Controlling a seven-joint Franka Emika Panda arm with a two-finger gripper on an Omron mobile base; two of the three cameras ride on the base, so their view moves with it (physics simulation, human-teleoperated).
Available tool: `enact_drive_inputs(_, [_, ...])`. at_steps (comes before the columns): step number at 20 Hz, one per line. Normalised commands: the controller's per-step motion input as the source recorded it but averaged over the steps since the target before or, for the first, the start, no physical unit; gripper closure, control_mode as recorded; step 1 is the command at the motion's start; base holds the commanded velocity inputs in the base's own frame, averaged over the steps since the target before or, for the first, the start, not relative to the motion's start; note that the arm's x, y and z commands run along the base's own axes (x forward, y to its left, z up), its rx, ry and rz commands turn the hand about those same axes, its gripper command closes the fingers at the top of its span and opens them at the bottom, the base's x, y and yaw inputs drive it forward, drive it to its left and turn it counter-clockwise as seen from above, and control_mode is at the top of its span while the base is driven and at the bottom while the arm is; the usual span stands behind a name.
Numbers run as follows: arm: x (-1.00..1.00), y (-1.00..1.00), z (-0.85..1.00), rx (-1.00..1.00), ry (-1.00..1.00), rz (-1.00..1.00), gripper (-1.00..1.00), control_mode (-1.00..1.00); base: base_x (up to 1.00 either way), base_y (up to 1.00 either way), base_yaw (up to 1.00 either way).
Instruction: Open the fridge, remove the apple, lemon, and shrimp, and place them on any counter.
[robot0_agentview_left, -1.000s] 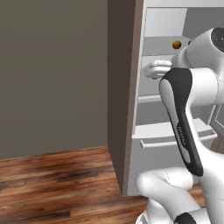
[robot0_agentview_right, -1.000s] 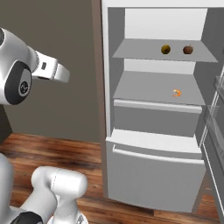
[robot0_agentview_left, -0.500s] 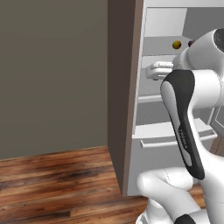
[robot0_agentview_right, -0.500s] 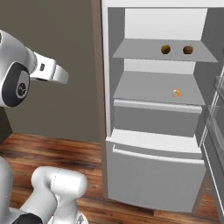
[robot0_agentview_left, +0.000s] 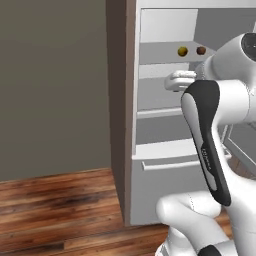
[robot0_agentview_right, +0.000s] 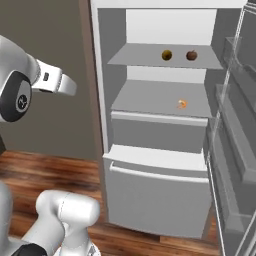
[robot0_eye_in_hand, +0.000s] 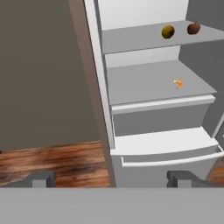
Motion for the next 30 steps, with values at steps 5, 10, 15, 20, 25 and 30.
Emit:
enact_drive_inputs(5, [0.0,0.0,0.0,0.0,0.0,0.0,-1.0,1.0,-0.04,-0.73,-0.08])
enact_drive_inputs(10, [0.0,0.0,0.0,0.0,0.0,0.0,-1.0,1.0,0.17,-0.14,-0.15])
enact_drive_inputs(15, [0.0,0.0,0.0,0.0,0.0,0.0,-1.0,1.0,0.12,-0.08,-0.41])
enact_drive_inputs(20, [0.0,0.0,0.0,0.0,0.0,0.0,-1.0,1.0,0.41,-0.04,-0.39])
enact_drive_inputs(25, [0.0,0.0,0.0,0.0,0.0,0.0,-1.0,1.0,0.68,0.0,-0.1])
enact_drive_inputs(30, [0.0,0.0,0.0,0.0,0.0,0.0,-1.0,1.0,0.64,-0.01,0.0])
